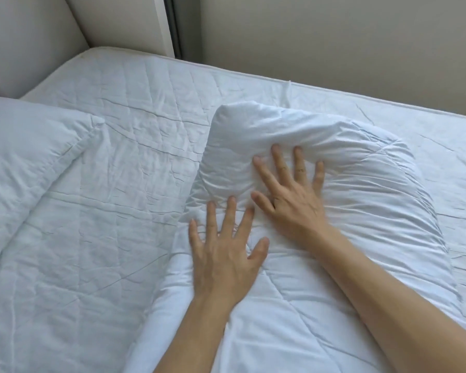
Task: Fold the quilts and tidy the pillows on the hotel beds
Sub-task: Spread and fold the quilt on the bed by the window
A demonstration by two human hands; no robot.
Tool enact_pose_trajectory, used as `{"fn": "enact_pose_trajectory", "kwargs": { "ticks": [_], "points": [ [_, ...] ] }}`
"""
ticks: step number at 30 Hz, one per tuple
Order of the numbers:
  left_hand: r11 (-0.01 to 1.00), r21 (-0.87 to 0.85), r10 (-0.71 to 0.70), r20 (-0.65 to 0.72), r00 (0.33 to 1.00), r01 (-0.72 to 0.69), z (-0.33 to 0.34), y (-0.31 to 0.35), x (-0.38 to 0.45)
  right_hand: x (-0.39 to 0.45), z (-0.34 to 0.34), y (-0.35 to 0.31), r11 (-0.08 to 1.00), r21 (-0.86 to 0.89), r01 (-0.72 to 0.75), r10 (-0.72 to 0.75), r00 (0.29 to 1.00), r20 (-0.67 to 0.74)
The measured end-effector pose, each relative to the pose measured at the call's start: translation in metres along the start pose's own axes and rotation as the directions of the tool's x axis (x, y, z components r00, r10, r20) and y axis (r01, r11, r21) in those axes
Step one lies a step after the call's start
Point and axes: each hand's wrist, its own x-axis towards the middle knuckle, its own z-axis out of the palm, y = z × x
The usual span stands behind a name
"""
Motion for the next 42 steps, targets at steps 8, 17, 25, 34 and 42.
{"fn": "enact_pose_trajectory", "kwargs": {
  "ticks": [8, 17, 25, 34, 42],
  "points": [
    [0.999, -0.033, -0.04, -0.045, 0.998, 0.038, -0.015, -0.001, -0.017, 0.124, -0.001, -0.023, 0.999, 0.046, 0.016, -0.016, 1.0, 0.007],
    [0.991, 0.026, -0.132, 0.038, 0.99, 0.132, 0.009, -0.019, -0.072, 0.133, 0.038, -0.027, 0.995, 0.097, -0.018, 0.012, 0.998, 0.066],
    [0.991, -0.108, -0.067, 0.057, 0.996, 0.073, -0.042, 0.0, 0.003, 0.068, -0.045, 0.007, 0.994, 0.069, -0.082, 0.086, 0.995, -0.054],
    [1.0, 0.013, -0.001, 0.039, 0.999, 0.0, -0.034, 0.024, 0.175, 0.002, -0.043, 0.137, 0.84, 0.076, -0.537, 0.528, 0.842, 0.109],
    [0.999, 0.033, -0.023, 0.054, 0.998, 0.021, 0.004, 0.02, 0.163, 0.0, 0.0, 0.138, 0.843, 0.083, -0.532, 0.519, 0.844, 0.132]
  ]
}}
